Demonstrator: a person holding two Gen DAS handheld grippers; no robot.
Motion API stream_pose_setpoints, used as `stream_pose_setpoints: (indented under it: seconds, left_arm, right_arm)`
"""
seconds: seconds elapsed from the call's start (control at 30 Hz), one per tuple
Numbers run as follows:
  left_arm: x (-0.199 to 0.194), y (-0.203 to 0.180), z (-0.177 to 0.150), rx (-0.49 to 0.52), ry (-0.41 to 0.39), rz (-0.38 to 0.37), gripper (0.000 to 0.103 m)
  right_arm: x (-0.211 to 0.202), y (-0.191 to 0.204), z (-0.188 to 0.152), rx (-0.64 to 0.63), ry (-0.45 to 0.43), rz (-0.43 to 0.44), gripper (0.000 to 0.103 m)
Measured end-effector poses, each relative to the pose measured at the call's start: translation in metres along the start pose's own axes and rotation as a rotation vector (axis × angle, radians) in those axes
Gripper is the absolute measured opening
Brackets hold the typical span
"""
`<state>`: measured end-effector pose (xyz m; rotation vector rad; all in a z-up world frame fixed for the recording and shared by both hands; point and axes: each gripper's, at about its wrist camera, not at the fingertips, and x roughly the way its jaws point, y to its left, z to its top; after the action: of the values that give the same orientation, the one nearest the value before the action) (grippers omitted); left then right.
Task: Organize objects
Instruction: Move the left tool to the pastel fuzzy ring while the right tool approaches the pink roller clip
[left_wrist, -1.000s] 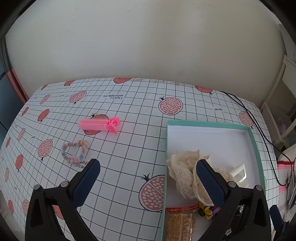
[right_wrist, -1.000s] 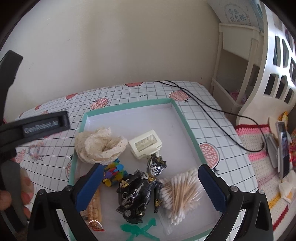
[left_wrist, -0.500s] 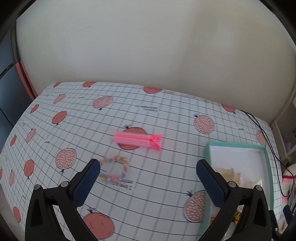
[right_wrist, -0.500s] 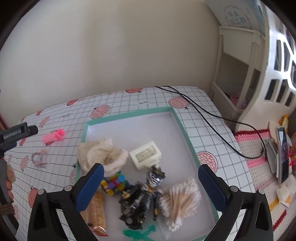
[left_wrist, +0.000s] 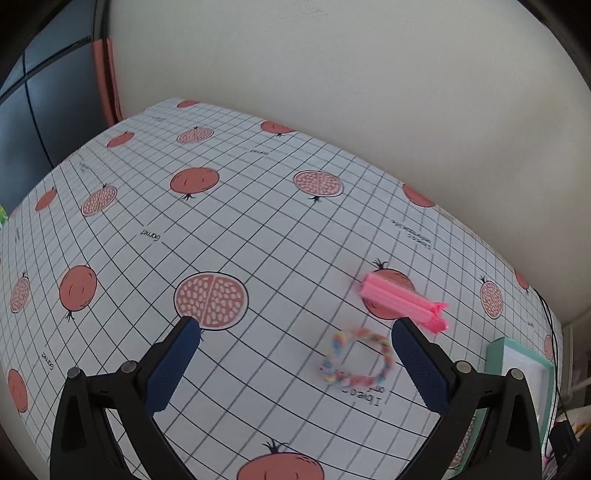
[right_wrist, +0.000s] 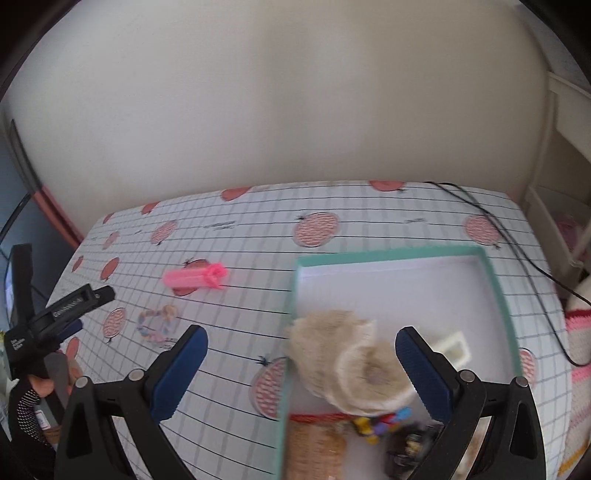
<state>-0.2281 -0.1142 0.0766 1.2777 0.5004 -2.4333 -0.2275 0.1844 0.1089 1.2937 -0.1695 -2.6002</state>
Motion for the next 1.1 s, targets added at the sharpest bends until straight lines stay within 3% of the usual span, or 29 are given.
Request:
stream_pose_setpoints:
  seconds: [0.27,0.57,0.87,1.1]
  left_arm:
    - [0.029,-0.006,-0.009,0.064,0.062,-0.031,0.103]
    - [0.054,-0.018,-0.024,0.145,0.102,0.032,0.103]
    - [0.063,-0.015,-0.027,0.168,0.113,0.075,0.103]
    - [0.067,-0.014,-0.028,0.178,0.116,0.087,0.103]
  right_arm:
    - [0.041,0.037,0.013,-0.039,0.067,0.055,0.103]
    - [0.086,0.068,0.034,-0.092,0.134,0.064,0.103]
    - [0.131,0.102,0.047,-0.224,0.207,0.043,0.103]
    - [0.155,0.089,0.062,-0.111,0.222,0.079,0.101]
